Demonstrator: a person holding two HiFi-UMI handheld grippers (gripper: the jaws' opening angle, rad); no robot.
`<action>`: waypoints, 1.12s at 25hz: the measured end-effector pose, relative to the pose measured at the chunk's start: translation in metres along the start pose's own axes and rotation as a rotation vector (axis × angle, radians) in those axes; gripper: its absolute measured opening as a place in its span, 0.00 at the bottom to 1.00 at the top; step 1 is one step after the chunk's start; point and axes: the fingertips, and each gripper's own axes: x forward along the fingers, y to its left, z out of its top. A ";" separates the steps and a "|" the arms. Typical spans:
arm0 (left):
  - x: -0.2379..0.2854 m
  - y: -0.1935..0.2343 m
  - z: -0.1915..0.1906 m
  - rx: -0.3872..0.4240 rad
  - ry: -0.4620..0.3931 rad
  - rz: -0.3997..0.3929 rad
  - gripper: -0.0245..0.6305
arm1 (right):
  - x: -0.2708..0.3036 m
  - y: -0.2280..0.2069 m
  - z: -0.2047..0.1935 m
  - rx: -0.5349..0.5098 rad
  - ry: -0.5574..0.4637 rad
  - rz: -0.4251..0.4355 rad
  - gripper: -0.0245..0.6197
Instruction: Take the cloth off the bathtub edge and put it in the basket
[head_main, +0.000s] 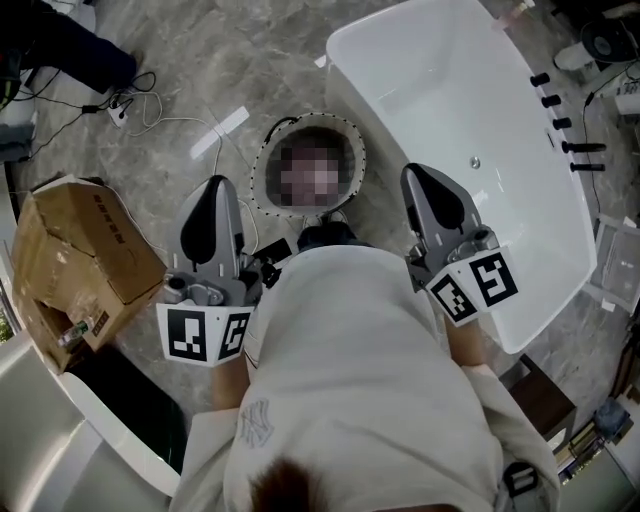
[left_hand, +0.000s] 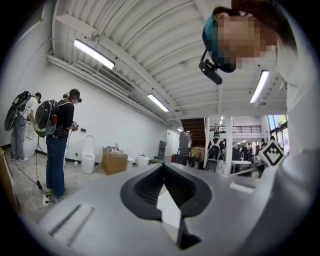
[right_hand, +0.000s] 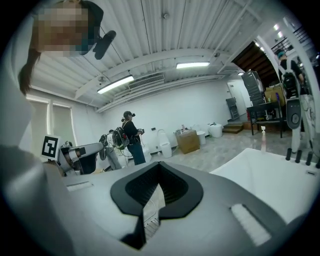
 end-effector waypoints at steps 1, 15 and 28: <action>-0.001 -0.002 -0.002 -0.002 0.009 -0.006 0.11 | -0.004 -0.001 -0.001 -0.007 0.000 -0.008 0.04; -0.004 -0.022 -0.021 -0.027 0.084 -0.062 0.11 | -0.031 0.008 -0.031 -0.009 0.005 -0.067 0.04; 0.000 -0.026 -0.029 -0.016 0.133 -0.073 0.11 | -0.047 -0.024 -0.014 -0.016 -0.039 -0.176 0.04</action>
